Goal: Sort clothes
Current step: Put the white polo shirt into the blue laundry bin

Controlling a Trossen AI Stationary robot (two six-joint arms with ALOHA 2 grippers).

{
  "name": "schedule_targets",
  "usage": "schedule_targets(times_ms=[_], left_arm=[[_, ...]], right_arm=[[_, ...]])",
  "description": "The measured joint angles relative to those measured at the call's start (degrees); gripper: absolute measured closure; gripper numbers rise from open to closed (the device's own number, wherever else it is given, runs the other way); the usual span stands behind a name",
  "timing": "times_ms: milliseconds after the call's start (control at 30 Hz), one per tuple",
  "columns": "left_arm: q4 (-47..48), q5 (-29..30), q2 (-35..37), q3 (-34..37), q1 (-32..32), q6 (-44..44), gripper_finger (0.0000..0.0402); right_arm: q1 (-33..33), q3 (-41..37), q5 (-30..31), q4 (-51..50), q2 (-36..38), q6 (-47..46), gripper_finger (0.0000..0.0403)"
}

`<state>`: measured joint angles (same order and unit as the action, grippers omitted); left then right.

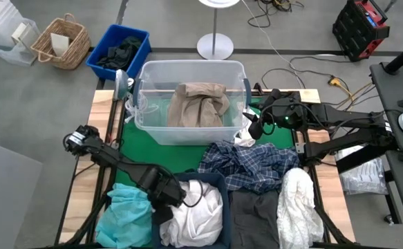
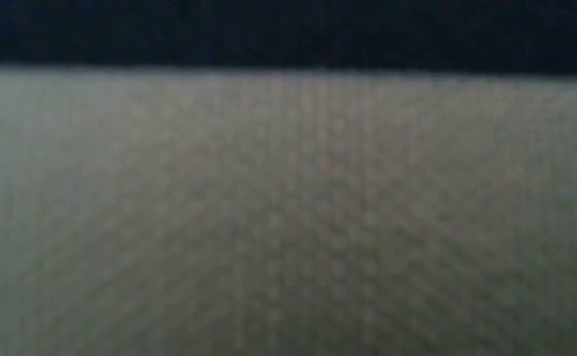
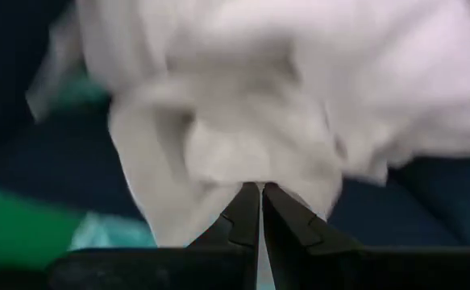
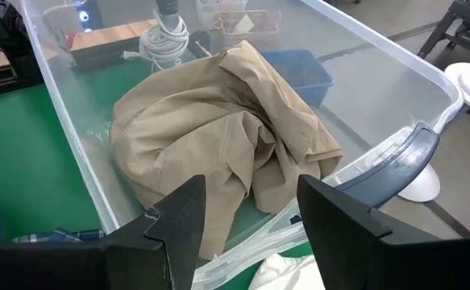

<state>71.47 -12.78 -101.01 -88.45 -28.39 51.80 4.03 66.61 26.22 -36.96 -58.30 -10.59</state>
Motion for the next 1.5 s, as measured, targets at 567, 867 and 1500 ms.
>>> schedule_targets(times_ms=[567, 867, 1500], left_arm=[[5.3, 7.4, -0.8, -5.2, 3.5, -10.7, 0.0402], [17.5, 2.9, -1.3, -8.7, 3.3, 4.8, 0.0402], [11.5, -4.4, -1.2, -1.2, 2.0, 7.0, 0.0402]], right_arm=[[0.0, 0.0, 0.0, 0.0, 0.0, -0.3, 0.0213], [0.0, -0.2, 0.9, 0.0, 0.0, 0.1, 0.0213], [0.1, -0.4, 1.0, 0.0, 0.0, -0.3, 0.0213]])
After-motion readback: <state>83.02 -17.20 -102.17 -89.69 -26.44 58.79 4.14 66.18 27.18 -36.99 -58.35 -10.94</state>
